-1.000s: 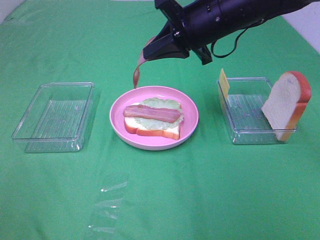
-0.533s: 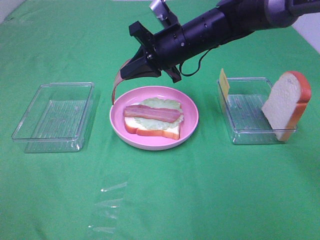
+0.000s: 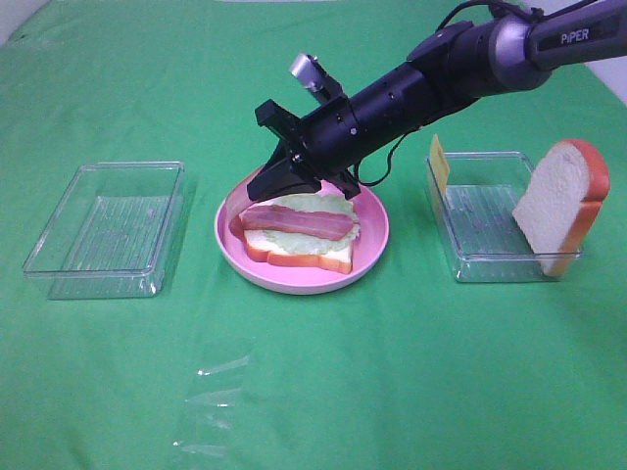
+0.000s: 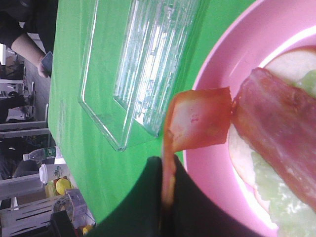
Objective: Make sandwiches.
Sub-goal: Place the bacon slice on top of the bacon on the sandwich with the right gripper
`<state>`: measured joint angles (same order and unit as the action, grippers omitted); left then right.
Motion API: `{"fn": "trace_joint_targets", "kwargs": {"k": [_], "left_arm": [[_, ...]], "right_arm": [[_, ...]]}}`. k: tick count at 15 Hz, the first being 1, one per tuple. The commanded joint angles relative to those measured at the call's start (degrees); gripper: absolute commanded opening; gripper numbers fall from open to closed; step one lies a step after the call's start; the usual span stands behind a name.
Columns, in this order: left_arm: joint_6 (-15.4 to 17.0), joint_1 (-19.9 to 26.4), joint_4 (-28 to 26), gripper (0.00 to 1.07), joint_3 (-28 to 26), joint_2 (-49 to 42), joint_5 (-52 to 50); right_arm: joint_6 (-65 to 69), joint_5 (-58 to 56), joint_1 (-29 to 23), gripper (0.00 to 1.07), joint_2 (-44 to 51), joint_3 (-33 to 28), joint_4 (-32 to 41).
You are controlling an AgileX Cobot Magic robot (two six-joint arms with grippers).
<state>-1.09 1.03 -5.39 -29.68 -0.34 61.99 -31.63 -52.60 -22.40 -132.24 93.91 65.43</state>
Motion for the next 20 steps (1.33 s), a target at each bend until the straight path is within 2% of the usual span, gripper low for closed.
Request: {"fn": "trace_joint_targets", "kwargs": {"k": [1, 10, 13, 14, 15, 16, 17, 18, 20], "left_arm": [[0.34, 0.00, -0.06, 0.98, 0.06, -1.20, -0.23], [0.34, 0.00, -0.06, 0.98, 0.06, -1.20, -0.23], [0.34, 0.00, -0.06, 0.98, 0.06, -1.20, -0.23], [0.34, 0.00, -0.06, 0.98, 0.06, -1.20, -0.23], [0.34, 0.00, -0.06, 0.98, 0.06, -1.20, -0.23], [0.34, 0.00, -0.06, 0.98, 0.06, -1.20, -0.23], [0.34, 0.00, -0.06, 0.98, 0.06, -1.20, -0.23], [0.34, 0.00, -0.06, 0.98, 0.06, -1.20, -0.23], [0.34, 0.00, -0.06, 0.98, 0.06, -1.20, -0.23]], "right_arm": [[3.95, 0.46, 0.23, 0.00, 0.40, 0.29, -6.47], [14.09, 1.83, 1.49, 0.00, 3.50, 2.18, -25.55], [14.04, 2.18, 1.43, 0.00, 4.13, 2.29, -25.61], [14.04, 2.18, 1.43, 0.08, 4.41, 2.29, -25.61], [14.04, 2.23, 1.43, 0.28, 4.70, 2.29, -25.95], [14.27, 2.18, 1.43, 0.43, 4.87, 2.29, -26.24], [14.95, 1.83, 1.43, 0.76, 5.44, 2.29, -27.04], [14.61, -0.57, 1.43, 0.99, 5.84, 2.29, -27.73], [14.61, -1.72, 1.43, 0.99, 6.13, 2.29, -27.90]]}}
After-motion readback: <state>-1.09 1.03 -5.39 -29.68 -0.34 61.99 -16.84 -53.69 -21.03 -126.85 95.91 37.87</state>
